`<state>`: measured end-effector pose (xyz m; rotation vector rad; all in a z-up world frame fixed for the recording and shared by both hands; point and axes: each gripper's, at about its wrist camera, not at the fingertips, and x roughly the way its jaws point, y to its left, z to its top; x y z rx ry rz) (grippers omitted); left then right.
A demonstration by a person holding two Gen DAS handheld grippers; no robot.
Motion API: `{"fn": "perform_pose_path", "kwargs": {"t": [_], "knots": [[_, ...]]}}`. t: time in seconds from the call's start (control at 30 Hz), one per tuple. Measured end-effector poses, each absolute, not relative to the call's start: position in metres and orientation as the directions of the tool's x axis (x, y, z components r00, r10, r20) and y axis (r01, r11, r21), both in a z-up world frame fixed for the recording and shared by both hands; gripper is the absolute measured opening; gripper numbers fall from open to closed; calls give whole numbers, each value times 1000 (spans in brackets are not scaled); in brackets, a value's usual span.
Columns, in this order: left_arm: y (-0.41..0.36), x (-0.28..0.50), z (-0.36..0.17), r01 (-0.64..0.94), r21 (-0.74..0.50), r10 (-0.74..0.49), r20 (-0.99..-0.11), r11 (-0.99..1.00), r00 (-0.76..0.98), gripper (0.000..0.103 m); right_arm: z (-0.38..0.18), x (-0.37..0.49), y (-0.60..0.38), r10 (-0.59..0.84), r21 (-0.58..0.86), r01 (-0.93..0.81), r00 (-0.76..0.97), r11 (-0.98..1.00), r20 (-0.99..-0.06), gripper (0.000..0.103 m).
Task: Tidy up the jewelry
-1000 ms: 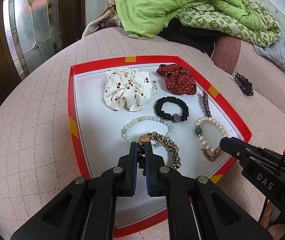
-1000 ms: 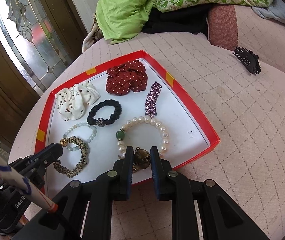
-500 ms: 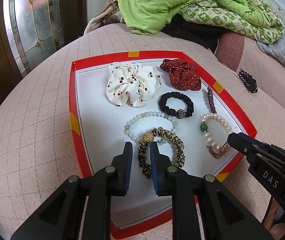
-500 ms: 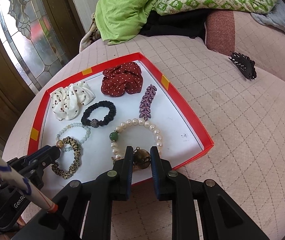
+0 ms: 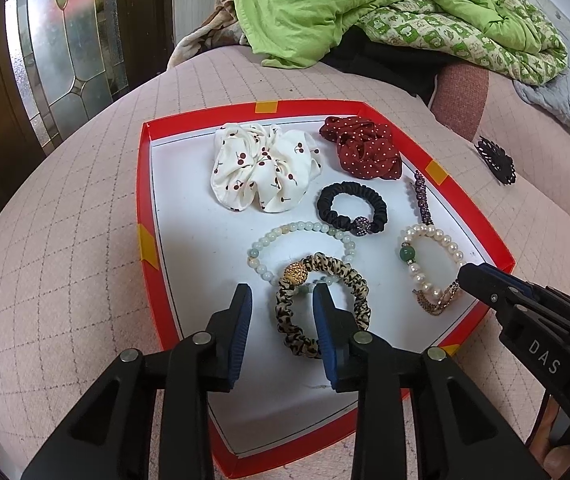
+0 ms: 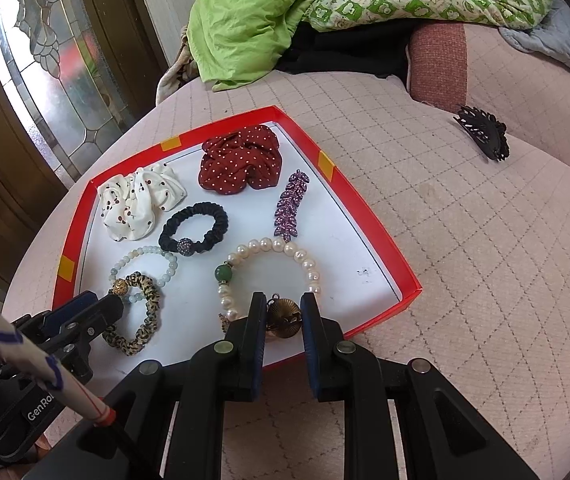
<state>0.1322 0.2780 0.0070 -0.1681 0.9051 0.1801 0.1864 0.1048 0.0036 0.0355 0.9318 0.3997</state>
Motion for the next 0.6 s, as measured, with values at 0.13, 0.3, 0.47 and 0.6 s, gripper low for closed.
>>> {"fn": "perform_pose_path", "kwargs": {"t": [0.13,0.3,0.47,0.6], "knots": [[277,131,8,-231,-59,97,-786,971,610,43,5,187,104,347,202,-313,528,928,-775,19],[276,130,11,-236,-40,118,-780,971,615,49,6,188,102,346,205,-307,529,929,-775,21],[277,129,14,-251,-22,144,-770,968,622,57,9,188,99,341,203,-298,542,933,-769,40],[277,129,16,-265,-7,166,-764,964,624,60,11,188,97,339,207,-291,545,934,-767,44]]}}
